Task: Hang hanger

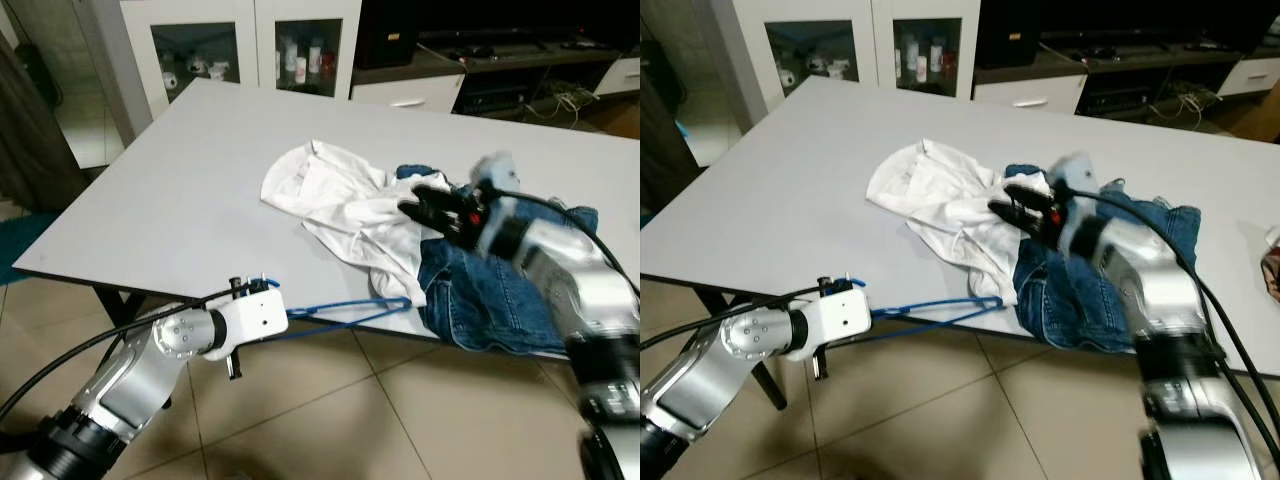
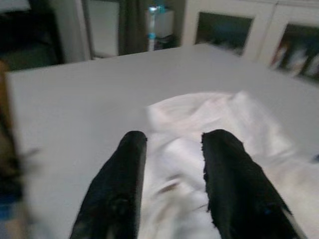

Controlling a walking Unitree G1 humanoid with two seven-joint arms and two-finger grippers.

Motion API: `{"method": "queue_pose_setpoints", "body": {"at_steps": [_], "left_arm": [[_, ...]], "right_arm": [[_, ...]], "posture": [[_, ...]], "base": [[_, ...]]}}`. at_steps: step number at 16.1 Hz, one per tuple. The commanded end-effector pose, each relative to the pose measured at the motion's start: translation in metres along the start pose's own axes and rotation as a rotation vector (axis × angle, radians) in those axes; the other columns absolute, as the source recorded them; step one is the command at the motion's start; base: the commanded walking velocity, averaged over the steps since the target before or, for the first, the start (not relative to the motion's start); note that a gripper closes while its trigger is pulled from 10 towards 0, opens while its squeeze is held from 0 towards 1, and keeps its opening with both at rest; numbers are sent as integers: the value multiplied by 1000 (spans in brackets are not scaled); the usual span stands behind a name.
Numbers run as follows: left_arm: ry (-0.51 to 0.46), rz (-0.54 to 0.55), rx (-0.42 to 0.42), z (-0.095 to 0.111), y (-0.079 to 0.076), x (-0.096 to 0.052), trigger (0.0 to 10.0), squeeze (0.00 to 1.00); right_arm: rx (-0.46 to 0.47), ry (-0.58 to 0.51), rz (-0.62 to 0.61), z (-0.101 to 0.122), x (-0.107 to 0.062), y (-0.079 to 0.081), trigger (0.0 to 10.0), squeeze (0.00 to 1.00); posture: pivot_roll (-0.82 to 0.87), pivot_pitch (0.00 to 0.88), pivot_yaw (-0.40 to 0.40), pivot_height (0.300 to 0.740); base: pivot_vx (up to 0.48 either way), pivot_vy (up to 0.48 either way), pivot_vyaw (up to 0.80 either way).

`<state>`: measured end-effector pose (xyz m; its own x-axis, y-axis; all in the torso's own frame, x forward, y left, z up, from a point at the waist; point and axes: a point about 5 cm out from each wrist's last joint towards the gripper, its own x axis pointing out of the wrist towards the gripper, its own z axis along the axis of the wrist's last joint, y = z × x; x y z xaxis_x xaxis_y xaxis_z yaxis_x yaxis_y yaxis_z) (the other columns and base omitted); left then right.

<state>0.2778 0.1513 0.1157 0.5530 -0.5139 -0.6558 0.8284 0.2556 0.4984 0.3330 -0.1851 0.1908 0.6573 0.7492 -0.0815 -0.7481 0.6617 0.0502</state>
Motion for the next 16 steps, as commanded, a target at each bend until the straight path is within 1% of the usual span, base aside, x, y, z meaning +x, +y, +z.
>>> {"method": "queue_pose_setpoints", "body": {"at_steps": [1, 2, 3, 6, 8, 10, 11, 12, 14, 15, 16], "left_arm": [[7, 13, 12, -1, 1, 0, 10000, 0], [8, 12, 16, -1, 1, -1, 10000, 0], [8, 10, 20, -1, 1, -1, 10000, 0], [11, 8, 29, -2, 1, -1, 10000, 0], [12, 10, 35, -1, 1, -1, 10000, 0], [12, 11, 39, -1, 0, -1, 10000, 0], [12, 10, 41, -1, -2, -1, 10000, 0], [11, 10, 42, 0, -2, -1, 10000, 0], [8, 9, 42, 1, -4, 0, 10000, 0], [7, 9, 42, 1, -4, 0, 10000, 0], [4, 9, 42, 2, -4, 0, 10000, 0]], "right_arm": [[80, 17, 41, -2, -5, 8, 10000, 0], [134, 8, 35, -3, -6, 9, 10000, 0], [159, 6, 31, -4, -6, 10, 10000, 0], [176, 39, 41, -9, -3, 17, 10000, 0], [213, 101, 9, -21, -3, 19, 10000, 0], [194, 161, -34, -28, -2, 19, 10000, 0], [173, 192, -79, -32, -1, 15, 10000, 0], [174, 202, -96, -34, -1, 14, 10000, 0], [175, 220, -113, -37, 2, 13, 10000, 0], [165, 232, -111, -38, 3, 15, 10000, 0], [141, 269, -115, -42, 5, 17, 10000, 0]], "posture": [[86, 82, -51, 740], [85, 85, -50, 740], [84, 85, -50, 740], [85, 91, -48, 740], [89, 100, -56, 740], [90, 104, -60, 740], [89, 106, -64, 740], [90, 105, -66, 740], [89, 107, -70, 740], [89, 107, -71, 740], [89, 107, -74, 740]], "base": [[0, 0, 0], [0, 0, 0], [0, 0, 0], [0, 0, 0], [0, 0, 0], [0, 0, 0], [0, 0, 0], [0, 0, 0], [0, 0, 0], [0, 0, 0], [0, 0, 0]]}}
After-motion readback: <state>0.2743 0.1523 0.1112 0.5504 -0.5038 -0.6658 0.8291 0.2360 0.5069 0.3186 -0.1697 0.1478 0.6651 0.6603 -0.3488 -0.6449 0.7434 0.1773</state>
